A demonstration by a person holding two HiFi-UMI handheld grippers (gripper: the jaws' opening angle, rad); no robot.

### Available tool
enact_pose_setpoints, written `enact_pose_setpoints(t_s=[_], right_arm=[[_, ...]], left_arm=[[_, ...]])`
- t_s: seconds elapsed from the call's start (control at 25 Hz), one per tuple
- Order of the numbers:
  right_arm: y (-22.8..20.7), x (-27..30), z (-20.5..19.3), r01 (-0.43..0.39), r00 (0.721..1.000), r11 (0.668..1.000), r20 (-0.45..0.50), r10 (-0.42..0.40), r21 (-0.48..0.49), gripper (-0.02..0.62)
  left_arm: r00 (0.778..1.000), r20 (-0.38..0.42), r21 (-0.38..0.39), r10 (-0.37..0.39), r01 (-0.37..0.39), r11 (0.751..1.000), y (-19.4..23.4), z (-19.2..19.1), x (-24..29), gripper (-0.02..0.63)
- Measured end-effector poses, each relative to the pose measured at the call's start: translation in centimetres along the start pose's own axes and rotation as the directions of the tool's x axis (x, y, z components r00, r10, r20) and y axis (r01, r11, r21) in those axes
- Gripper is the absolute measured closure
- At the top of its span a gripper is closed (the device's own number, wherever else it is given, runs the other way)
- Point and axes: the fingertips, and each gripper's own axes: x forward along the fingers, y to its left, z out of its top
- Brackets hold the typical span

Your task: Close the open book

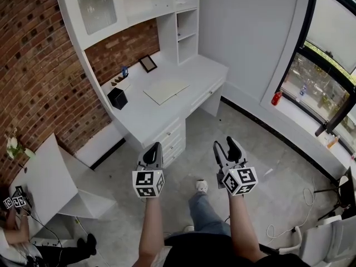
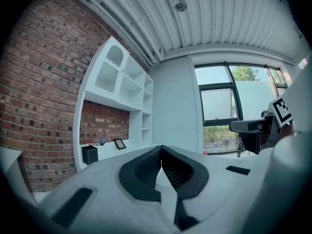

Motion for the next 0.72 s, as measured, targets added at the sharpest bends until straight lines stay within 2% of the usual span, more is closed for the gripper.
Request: enact_pose_setpoints(t_s=[0.28, 0.72], right_arm=[[-2.3, 5.6, -0.2, -0.025, 1.000, 1.000, 0.011, 0.024, 0.011, 0.391], [-6.5, 20.2, -2.3, -0.127, 0.991, 0.991, -0.045, 0.129, 0.038, 0.391]], left_arm=[[0.999, 0.009, 0.011, 0.033, -0.033, 0.999, 2.5, 0.4, 4.7, 0.597], [0.988, -0.040, -0.010, 0.149, -0.149, 0.989, 8.7, -0.8, 15.1, 0.597]])
